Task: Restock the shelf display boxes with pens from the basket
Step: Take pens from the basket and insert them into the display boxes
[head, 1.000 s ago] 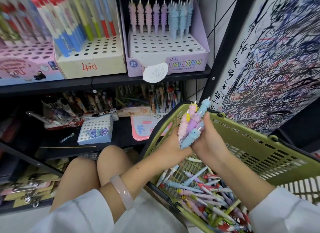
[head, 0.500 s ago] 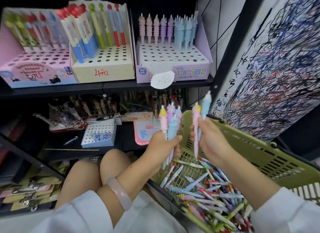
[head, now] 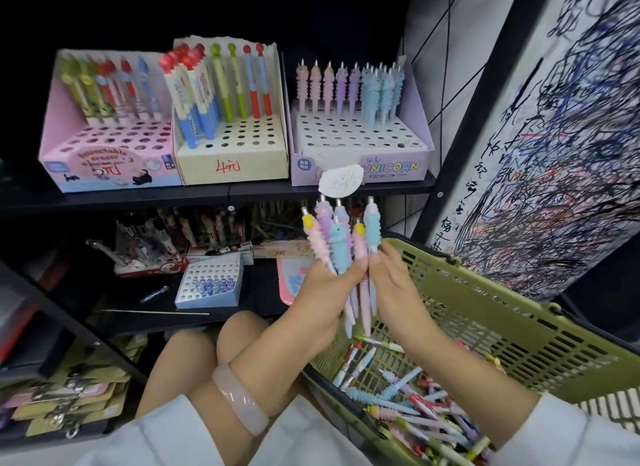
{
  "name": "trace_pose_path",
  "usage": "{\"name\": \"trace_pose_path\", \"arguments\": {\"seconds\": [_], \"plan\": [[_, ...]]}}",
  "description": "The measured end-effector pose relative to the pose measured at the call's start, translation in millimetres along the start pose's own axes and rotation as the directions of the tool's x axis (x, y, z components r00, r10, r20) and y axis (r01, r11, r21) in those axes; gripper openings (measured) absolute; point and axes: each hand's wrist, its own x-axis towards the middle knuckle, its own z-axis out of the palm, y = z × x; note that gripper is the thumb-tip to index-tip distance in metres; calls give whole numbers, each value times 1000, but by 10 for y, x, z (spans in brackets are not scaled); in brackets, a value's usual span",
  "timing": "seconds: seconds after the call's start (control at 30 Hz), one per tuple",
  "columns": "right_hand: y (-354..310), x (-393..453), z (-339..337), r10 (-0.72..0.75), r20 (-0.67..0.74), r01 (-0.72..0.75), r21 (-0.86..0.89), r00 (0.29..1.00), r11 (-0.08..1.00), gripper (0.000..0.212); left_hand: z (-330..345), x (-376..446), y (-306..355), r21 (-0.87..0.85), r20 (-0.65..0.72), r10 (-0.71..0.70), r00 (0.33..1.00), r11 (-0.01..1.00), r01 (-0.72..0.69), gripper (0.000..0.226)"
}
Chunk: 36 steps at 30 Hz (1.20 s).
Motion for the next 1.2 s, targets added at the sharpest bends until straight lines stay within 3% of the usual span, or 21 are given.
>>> {"name": "trace_pose_path", "arguments": {"seconds": [0.1,0.23,0.37,0.53,0.67,0.77,0.9,1.03,1.2], "plan": [[-117,13,25,-52,42,46,134,998,990,36,2,-12,57,32,-52,-1,999,999,3,20],[-248,85,2,-113,103,104,89,988,991,40,-43,-10,210,117,-38,10,999,993,-5,17],[-448,281,-22,-31,11,28,209,999,978,26,-160,20,361,178,2,100,995,979,-99,27],[-777,653,-97,-161,-61,168,149,985,974,12,-207,134,632,261,2,187,982,948,-181,30],[-900,909,-164,-128,-44,135,240,991,961,11,-262,324,854,316,-25,213,977,929,-194,26],[-1055,1195,-390,-92,-156,132,273,984,953,18,-304,483,973,289,-47,227,973,935,-204,20],[-1257,1677,-772,-250,-336,254,-35,908,967,14,-304,682,1110,265,-19,242,970,937,-229,21],[-1293,2150,-1003,-359,-390,186,-414,848,891,27,-238,867,1252,223,-18,249,968,945,-239,11],[-1171,2464,-1055,-361,-359,103,-572,861,814,31,-213,1026,1319,198,-37,210,977,960,-199,6]]}}
